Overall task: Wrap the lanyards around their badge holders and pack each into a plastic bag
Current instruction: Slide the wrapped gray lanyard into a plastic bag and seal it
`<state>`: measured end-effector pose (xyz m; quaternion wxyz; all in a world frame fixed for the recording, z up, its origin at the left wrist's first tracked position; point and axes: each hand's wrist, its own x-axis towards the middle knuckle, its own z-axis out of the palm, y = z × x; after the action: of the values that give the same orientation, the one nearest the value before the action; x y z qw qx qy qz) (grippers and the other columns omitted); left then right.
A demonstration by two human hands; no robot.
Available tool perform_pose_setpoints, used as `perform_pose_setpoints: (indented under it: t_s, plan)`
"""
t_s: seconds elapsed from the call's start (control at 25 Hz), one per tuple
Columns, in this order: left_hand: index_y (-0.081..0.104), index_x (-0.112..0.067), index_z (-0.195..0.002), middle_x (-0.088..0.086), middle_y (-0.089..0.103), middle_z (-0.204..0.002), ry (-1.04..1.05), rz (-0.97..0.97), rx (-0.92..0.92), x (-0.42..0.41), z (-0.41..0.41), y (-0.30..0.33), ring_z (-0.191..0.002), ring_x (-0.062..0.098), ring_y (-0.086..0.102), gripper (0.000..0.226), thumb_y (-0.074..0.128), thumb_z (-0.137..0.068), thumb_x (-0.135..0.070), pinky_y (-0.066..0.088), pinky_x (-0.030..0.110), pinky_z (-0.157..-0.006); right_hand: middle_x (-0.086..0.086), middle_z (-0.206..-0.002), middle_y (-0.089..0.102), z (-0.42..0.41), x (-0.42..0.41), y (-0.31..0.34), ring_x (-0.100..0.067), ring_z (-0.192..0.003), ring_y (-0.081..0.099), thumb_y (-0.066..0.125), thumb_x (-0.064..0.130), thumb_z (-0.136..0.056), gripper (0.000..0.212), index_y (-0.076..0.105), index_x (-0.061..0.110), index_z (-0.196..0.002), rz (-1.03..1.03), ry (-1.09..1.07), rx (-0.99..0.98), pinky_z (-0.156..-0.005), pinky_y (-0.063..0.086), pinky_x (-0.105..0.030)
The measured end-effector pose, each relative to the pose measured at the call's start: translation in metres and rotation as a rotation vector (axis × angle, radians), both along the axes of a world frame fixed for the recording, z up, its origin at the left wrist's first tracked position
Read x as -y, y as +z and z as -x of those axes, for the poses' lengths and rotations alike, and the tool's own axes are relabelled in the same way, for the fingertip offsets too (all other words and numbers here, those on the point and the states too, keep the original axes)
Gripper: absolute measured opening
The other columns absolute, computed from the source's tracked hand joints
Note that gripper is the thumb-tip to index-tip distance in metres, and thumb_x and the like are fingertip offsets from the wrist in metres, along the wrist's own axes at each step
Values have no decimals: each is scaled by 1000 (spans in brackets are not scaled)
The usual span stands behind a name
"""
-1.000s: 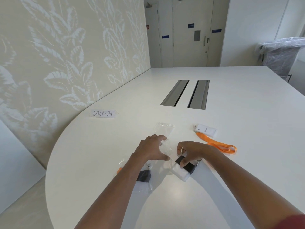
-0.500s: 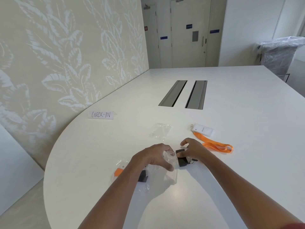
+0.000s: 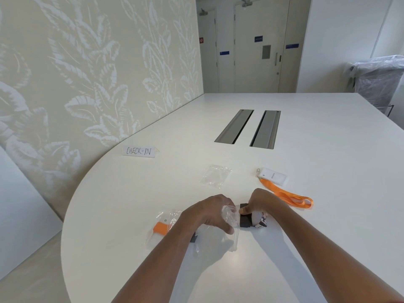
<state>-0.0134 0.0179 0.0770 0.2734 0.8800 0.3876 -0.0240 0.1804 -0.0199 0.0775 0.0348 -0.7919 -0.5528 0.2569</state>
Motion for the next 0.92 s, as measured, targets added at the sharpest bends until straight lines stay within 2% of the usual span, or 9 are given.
perform_pose_setpoints:
  t_s: [0.12, 0.2, 0.36, 0.56, 0.76, 0.92]
  plan:
    - [53, -38, -129, -11, 51, -133, 35, -90, 35, -3, 4, 4, -103, 13, 54, 73, 89, -65, -42, 41, 34, -87, -4, -72, 49, -9, 1, 3, -16, -60, 45, 78, 43, -82, 46, 55, 3, -79, -45, -19, -50, -52, 31, -25]
    - [50, -38, -132, -13, 51, -135, 57, -184, 46, -8, 7, 6, -106, 11, 54, 77, 88, -65, -43, 33, 36, -91, -9, -79, 53, -17, 2, 2, -19, -61, 46, 80, 37, -82, 40, 63, 1, -89, -112, -63, -178, -55, 33, -28]
    - [43, -34, -137, -9, 52, -137, 96, -322, -9, -19, 10, 7, -123, 16, 51, 81, 85, -68, -42, 28, 37, -89, -13, -78, 60, -29, 8, -8, -24, -65, 52, 81, 27, -83, 32, 67, 1, -94, -226, -204, -524, -56, 38, -28]
    - [41, -33, -138, -7, 53, -134, 121, -334, -65, -22, 10, -4, -122, 20, 50, 83, 85, -68, -38, 33, 41, -95, -17, -87, 66, -34, 9, -7, -28, -79, 58, 72, 16, -92, 11, 68, 6, -97, -269, -223, -729, -72, 45, -38]
    - [38, -28, -141, -5, 54, -131, 110, -352, -46, -18, 1, -9, -121, 20, 50, 86, 84, -70, -38, 36, 45, -102, -18, -87, 66, -28, 12, 0, -30, -79, 58, 79, 11, -85, 17, 64, 9, -94, -258, -228, -841, -68, 46, -37]
    - [38, -24, -142, -4, 53, -128, 126, -356, 2, -20, 0, -10, -120, 20, 50, 85, 82, -71, -38, 36, 45, -103, -18, -86, 66, -24, 14, 4, -27, -72, 60, 79, 9, -84, 17, 63, 9, -91, -264, -233, -871, -58, 48, -30]
